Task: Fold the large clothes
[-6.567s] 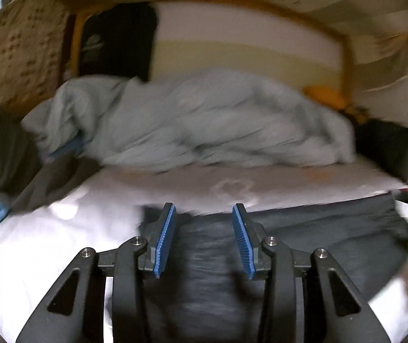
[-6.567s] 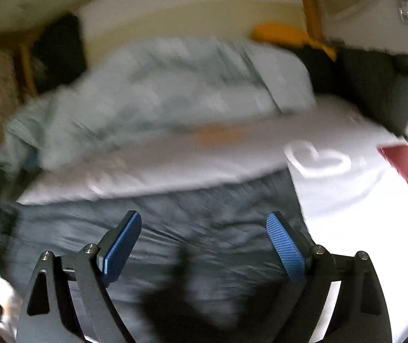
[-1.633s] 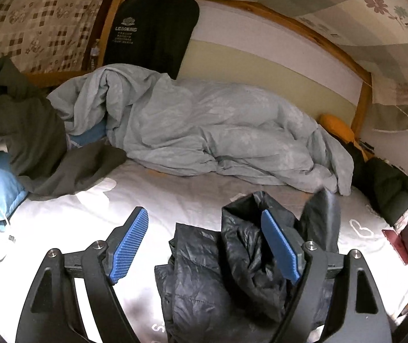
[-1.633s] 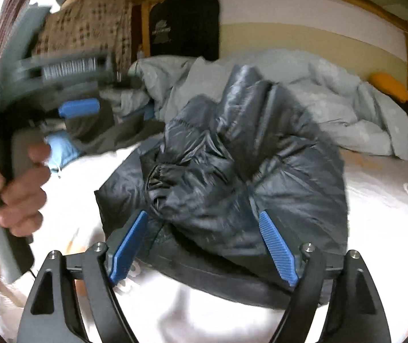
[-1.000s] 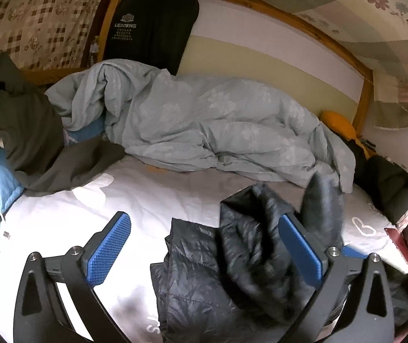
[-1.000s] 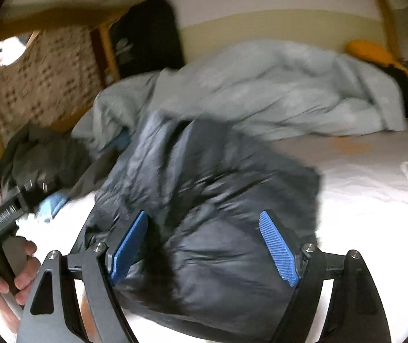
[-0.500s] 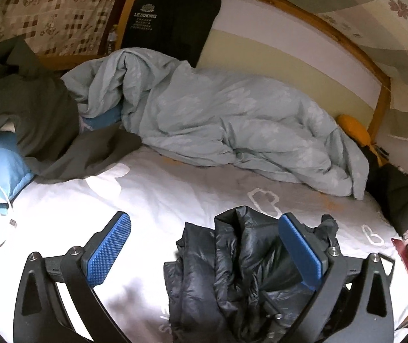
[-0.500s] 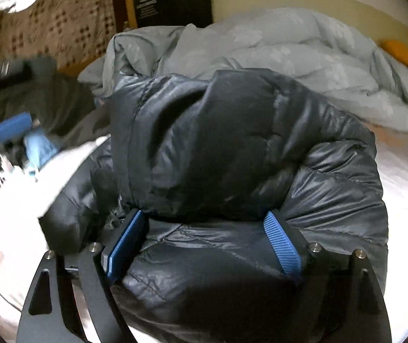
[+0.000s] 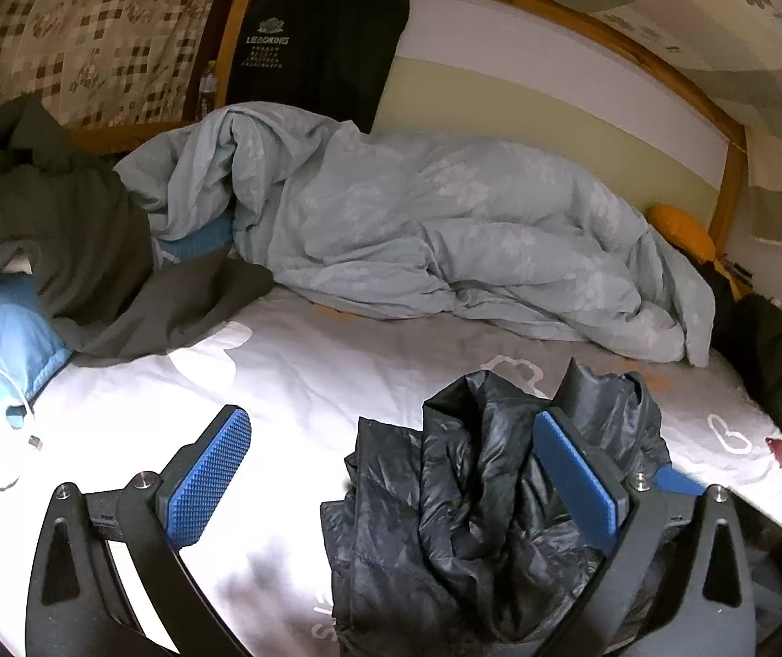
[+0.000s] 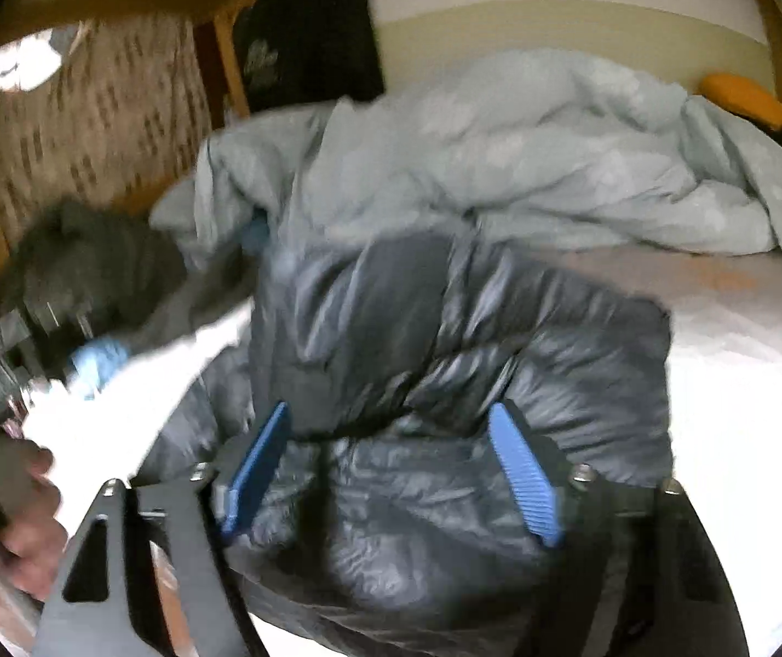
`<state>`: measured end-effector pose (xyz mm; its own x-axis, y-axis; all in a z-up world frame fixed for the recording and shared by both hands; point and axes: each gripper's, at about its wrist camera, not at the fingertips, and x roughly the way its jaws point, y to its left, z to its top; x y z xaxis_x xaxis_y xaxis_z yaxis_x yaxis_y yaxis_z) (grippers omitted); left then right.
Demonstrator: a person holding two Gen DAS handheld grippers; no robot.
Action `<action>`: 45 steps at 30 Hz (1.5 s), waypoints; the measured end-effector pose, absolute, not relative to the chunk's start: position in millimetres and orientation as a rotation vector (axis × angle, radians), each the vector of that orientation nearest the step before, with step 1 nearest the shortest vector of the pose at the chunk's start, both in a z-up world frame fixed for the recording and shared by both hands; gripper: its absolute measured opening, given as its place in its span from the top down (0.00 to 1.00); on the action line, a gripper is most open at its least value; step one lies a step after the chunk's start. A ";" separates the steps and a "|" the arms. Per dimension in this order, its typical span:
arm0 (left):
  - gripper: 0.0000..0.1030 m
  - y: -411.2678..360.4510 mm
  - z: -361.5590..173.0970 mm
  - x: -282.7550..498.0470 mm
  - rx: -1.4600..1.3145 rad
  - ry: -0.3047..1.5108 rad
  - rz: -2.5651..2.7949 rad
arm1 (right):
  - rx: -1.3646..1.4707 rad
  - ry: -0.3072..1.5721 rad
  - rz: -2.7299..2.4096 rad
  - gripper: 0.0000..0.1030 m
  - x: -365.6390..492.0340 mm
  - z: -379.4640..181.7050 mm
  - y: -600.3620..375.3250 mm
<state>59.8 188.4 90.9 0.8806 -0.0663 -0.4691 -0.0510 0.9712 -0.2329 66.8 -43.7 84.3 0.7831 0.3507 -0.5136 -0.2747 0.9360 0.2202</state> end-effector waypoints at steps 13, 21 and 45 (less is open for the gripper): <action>0.00 193.6 90.2 61.3 -0.253 0.508 0.009 | 0.262 0.943 0.534 0.88 158.2 25.1 -2.7; 0.00 191.7 88.0 62.6 -0.264 0.533 0.006 | 0.056 0.951 0.443 0.88 161.5 -11.8 42.8; 0.00 138.2 27.0 91.7 -0.094 0.881 -0.035 | 0.401 0.808 0.253 0.23 79.4 27.0 -153.7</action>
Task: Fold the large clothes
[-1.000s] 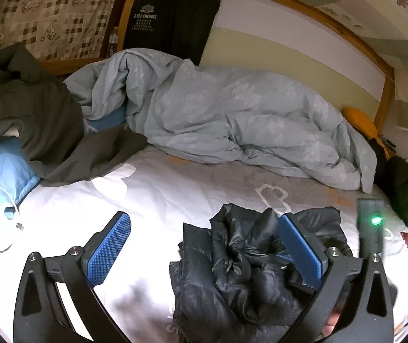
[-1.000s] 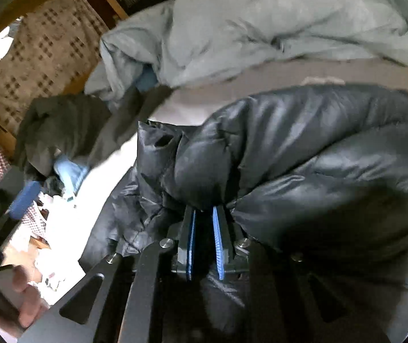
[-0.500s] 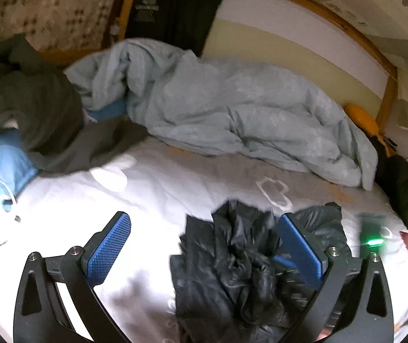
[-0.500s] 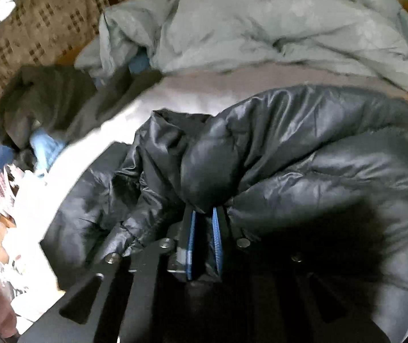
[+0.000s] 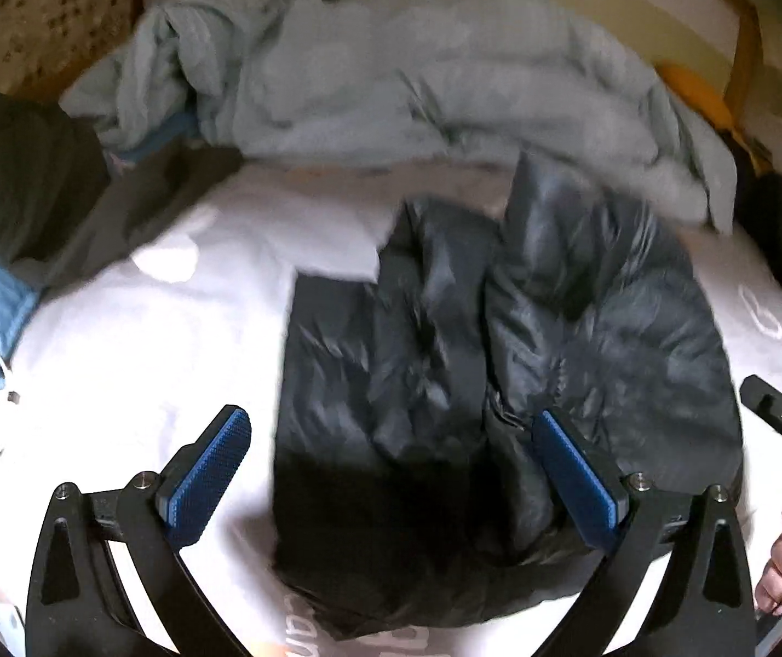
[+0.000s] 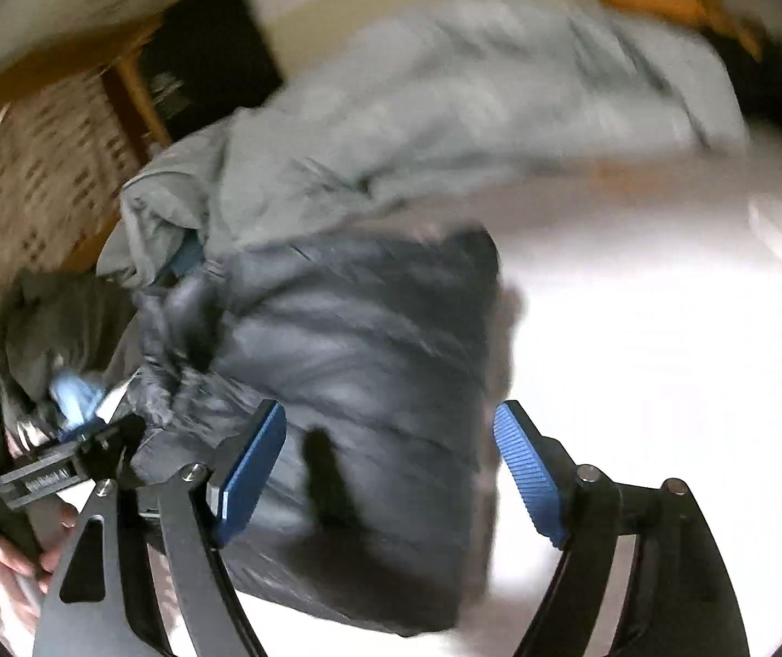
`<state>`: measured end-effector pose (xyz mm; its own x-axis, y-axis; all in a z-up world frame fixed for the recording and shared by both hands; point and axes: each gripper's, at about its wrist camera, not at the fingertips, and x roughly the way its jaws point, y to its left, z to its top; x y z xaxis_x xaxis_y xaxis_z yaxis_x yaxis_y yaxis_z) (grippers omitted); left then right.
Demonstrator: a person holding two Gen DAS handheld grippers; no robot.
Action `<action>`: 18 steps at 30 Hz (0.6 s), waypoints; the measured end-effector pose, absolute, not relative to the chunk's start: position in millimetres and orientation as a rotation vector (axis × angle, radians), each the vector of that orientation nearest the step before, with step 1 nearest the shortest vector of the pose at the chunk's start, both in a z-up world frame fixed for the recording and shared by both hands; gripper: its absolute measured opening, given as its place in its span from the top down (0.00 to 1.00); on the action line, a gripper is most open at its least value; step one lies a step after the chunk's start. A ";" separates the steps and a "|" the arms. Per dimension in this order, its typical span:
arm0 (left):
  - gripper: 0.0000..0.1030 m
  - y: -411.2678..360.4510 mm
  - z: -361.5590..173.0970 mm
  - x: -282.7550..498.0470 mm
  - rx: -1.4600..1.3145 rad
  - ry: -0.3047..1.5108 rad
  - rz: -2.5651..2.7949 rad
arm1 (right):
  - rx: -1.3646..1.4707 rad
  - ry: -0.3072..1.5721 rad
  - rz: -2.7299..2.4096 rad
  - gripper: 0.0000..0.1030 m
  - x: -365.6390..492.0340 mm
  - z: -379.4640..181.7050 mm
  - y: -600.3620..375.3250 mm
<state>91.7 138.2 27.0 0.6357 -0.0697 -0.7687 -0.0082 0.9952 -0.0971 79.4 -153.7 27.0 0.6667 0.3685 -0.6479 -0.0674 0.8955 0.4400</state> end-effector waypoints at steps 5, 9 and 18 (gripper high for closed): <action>0.00 148.6 -3.2 103.7 -0.247 1.023 -0.104 | 0.496 0.860 0.341 0.20 86.3 -8.9 -154.9; 0.00 161.7 -26.3 111.4 -0.432 1.079 -0.187 | 0.641 0.918 0.442 0.15 99.4 -33.6 -160.2; 0.66 131.0 9.6 87.5 -0.386 0.941 -0.391 | 0.559 0.872 0.468 0.53 96.5 -8.0 -173.3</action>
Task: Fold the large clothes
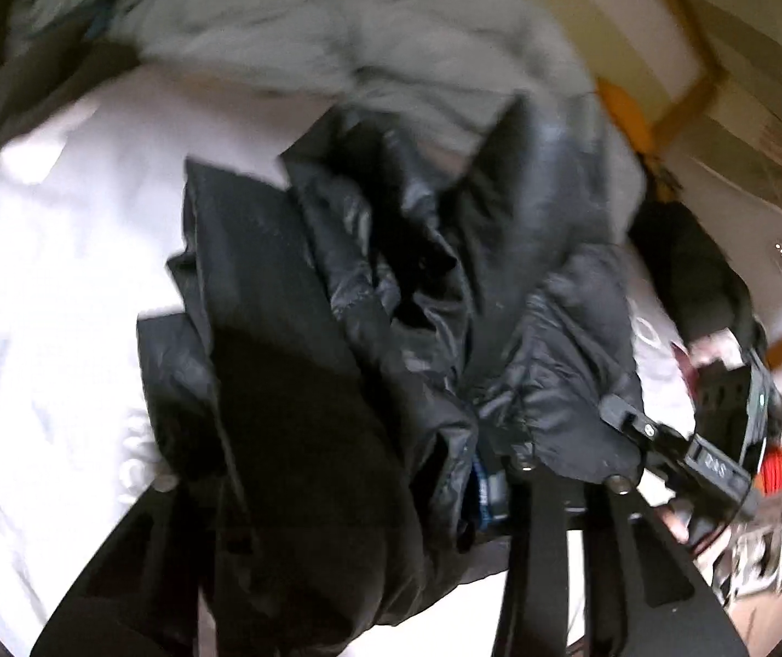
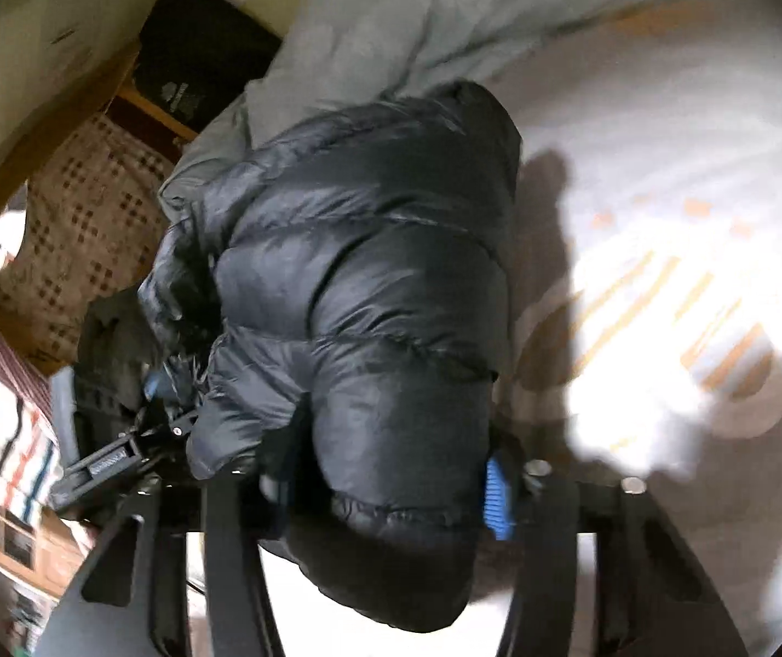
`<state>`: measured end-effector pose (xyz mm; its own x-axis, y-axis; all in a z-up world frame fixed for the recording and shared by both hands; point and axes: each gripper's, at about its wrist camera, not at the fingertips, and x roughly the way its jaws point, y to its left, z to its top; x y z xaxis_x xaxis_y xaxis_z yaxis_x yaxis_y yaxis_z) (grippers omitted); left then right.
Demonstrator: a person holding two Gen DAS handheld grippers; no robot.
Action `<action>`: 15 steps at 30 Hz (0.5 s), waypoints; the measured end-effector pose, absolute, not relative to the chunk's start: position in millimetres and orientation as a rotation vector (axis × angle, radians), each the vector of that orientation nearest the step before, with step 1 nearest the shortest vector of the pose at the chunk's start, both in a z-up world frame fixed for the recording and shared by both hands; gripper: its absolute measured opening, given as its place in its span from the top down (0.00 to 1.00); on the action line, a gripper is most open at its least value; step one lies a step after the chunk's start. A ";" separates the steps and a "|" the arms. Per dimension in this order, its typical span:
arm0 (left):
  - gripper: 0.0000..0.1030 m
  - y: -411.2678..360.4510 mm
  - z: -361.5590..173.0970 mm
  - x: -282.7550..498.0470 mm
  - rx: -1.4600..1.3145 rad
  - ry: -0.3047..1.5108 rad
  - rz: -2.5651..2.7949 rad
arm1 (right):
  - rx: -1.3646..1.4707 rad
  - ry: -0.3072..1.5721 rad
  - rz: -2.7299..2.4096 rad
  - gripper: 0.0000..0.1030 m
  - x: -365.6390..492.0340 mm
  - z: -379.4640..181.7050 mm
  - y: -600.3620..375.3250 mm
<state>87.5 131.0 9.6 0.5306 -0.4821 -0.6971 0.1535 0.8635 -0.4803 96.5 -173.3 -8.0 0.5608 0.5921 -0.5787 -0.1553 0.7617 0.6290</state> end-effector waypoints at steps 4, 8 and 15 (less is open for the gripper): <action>0.69 91.5 31.9 80.4 -0.339 0.873 -0.482 | 0.524 0.792 0.432 0.56 80.7 33.7 -213.2; 0.70 33.0 68.6 86.3 -0.263 0.771 -0.570 | 0.447 0.678 0.353 0.56 64.6 84.5 -266.5; 0.70 -123.6 112.4 159.8 -0.208 0.621 -0.715 | 0.347 0.431 0.052 0.56 55.2 146.6 -386.6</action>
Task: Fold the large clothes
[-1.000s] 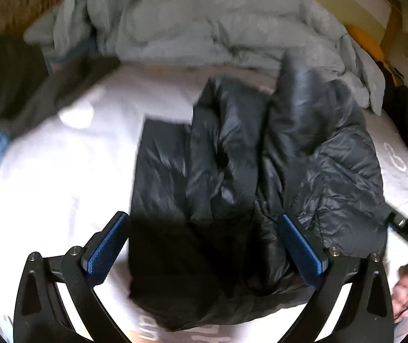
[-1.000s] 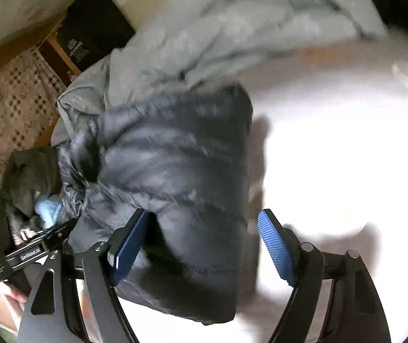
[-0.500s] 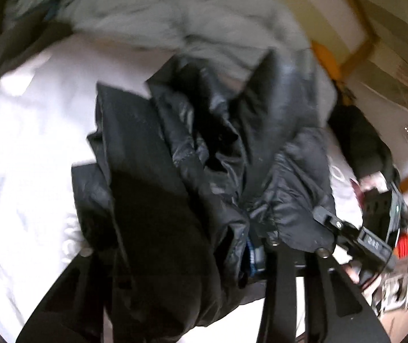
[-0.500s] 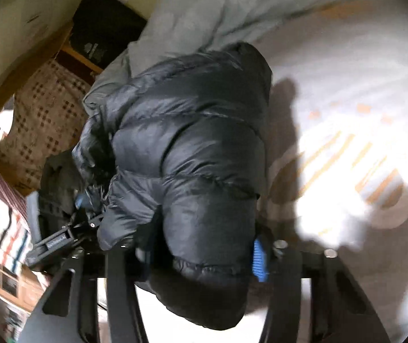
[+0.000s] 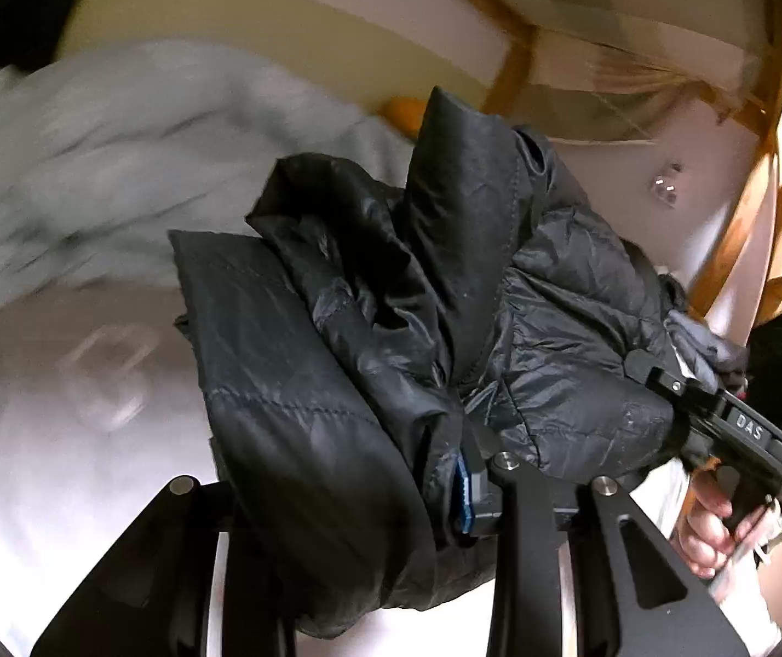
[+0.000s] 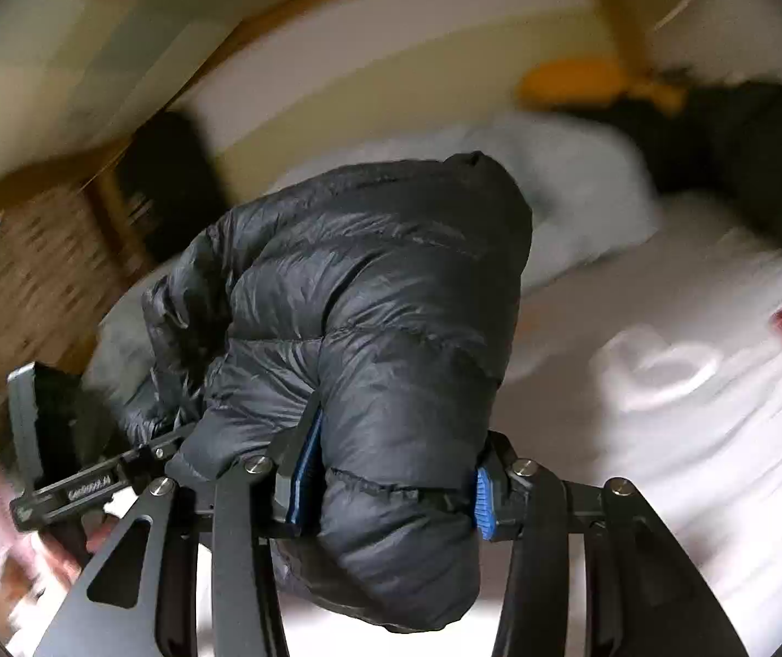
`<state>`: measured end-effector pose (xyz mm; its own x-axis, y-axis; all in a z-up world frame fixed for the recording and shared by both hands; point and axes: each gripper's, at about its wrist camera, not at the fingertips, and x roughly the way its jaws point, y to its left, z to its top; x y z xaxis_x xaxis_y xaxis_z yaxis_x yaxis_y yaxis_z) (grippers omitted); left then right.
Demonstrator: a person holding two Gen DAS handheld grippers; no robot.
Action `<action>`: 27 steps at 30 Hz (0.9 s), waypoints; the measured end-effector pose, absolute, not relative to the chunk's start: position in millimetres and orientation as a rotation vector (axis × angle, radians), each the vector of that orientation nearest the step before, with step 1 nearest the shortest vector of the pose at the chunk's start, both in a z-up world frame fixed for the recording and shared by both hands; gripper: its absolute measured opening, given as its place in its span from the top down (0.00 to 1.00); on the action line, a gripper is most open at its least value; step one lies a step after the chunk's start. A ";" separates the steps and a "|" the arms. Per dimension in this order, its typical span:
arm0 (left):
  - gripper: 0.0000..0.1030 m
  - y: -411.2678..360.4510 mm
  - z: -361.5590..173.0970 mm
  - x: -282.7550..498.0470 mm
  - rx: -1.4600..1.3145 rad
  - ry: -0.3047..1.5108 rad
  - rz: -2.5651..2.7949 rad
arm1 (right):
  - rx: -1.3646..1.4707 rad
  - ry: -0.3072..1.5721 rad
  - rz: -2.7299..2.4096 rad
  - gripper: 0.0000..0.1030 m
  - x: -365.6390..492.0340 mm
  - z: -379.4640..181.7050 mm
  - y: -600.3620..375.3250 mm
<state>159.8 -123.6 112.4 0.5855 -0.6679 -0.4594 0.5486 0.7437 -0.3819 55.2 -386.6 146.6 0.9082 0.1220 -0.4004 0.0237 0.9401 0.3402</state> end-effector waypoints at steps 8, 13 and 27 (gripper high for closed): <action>0.70 -282.0 103.0 225.5 -0.102 0.510 -0.775 | 0.274 0.319 -0.199 0.56 87.8 135.1 -497.1; 0.69 -348.2 65.8 271.3 -0.033 0.500 -0.764 | 0.274 0.358 -0.285 0.55 127.1 93.5 -555.9; 0.14 -346.3 25.1 261.2 0.077 0.411 -0.617 | 0.235 0.396 -0.460 0.16 133.3 49.6 -570.9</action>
